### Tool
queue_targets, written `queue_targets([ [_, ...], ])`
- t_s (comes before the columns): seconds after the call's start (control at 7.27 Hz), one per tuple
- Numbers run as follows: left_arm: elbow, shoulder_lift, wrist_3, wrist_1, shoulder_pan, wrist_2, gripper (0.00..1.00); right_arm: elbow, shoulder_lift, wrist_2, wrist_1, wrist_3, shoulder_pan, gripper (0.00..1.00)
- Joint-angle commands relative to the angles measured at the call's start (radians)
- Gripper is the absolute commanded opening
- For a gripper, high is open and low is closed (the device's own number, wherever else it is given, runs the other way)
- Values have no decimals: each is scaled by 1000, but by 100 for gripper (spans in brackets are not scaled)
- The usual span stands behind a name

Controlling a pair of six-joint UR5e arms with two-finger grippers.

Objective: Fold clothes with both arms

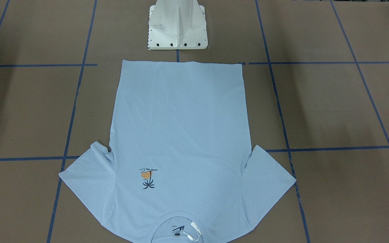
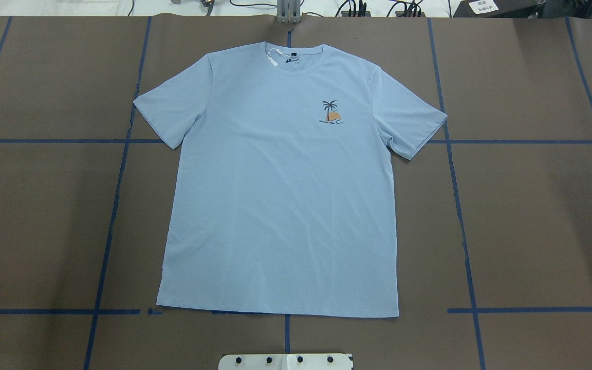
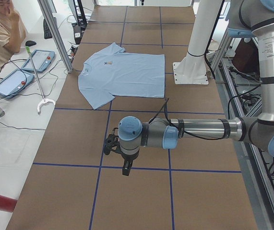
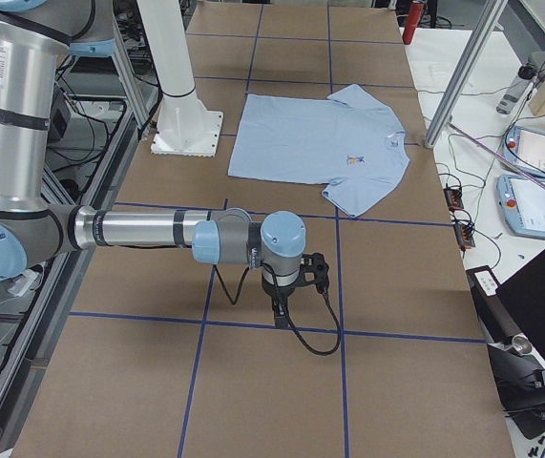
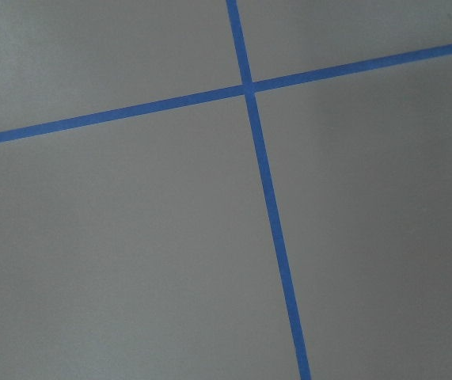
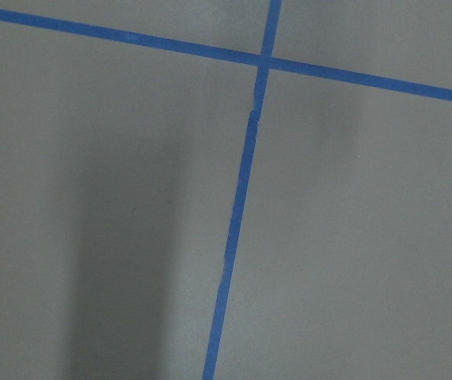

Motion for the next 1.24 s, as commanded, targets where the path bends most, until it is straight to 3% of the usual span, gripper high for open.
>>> queue_targets([
  [0.0, 7, -4, 5, -98, 1, 108, 100, 10, 45, -5, 3, 2, -20, 100],
  [0.27, 42, 4, 8, -206, -1, 109, 100, 11, 98, -4, 3, 2, -23, 100],
  [0.55, 32, -5, 2, -216, -1, 114, 100, 23, 149, -7, 6, 2, -24, 100],
  [0.82, -20, -80, 2, -246, -1, 109, 100, -1, 245, -21, 82, 30, -38, 100],
  [0.96, -6, -150, 2, -379, 1, 120, 100, -44, 297, -13, 98, 54, -41, 100],
  [1.1, 11, -149, 2, -512, 1, 114, 100, -100, 319, -11, 128, 56, -52, 100],
])
